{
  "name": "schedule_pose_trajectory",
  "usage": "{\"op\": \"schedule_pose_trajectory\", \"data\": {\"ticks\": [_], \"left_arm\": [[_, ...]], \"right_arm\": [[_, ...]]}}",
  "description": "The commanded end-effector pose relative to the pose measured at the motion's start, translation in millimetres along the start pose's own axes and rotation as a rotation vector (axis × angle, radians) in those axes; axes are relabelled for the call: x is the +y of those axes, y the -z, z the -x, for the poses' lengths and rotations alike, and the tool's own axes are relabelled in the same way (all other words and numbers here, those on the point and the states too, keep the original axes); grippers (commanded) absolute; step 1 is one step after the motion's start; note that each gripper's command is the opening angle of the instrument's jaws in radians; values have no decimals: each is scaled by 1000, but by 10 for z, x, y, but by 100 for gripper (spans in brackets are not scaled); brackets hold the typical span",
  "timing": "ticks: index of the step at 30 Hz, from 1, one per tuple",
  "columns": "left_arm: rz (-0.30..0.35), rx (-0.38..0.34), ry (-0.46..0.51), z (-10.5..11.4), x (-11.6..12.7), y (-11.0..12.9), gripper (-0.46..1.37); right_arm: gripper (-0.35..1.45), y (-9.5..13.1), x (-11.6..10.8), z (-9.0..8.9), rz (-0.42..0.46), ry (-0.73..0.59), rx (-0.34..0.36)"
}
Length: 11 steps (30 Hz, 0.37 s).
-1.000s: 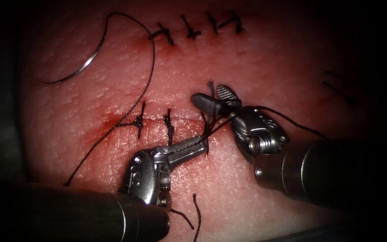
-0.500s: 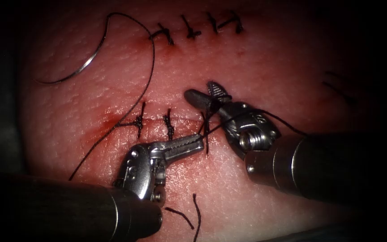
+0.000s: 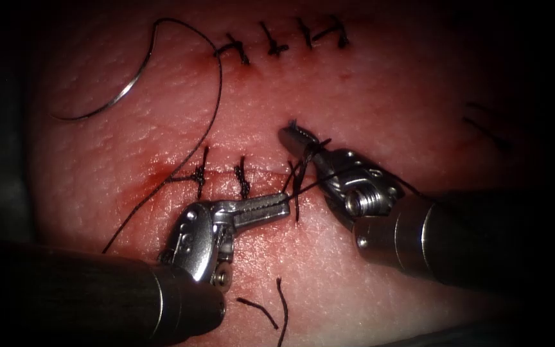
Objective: Wound Closure
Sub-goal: Pick up loose end of suture tail
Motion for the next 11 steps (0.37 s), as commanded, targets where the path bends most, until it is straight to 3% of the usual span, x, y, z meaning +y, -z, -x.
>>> {"op": "schedule_pose_trajectory", "data": {"ticks": [1, 11], "left_arm": [[4, 0, 0, 0, 0, 0, -35], [12, -1, -1, 1, 0, -1, -35]], "right_arm": [[-35, 0, 0, 0, 7, -1, 0], [-35, 1, -1, -1, 7, -2, 1]]}}
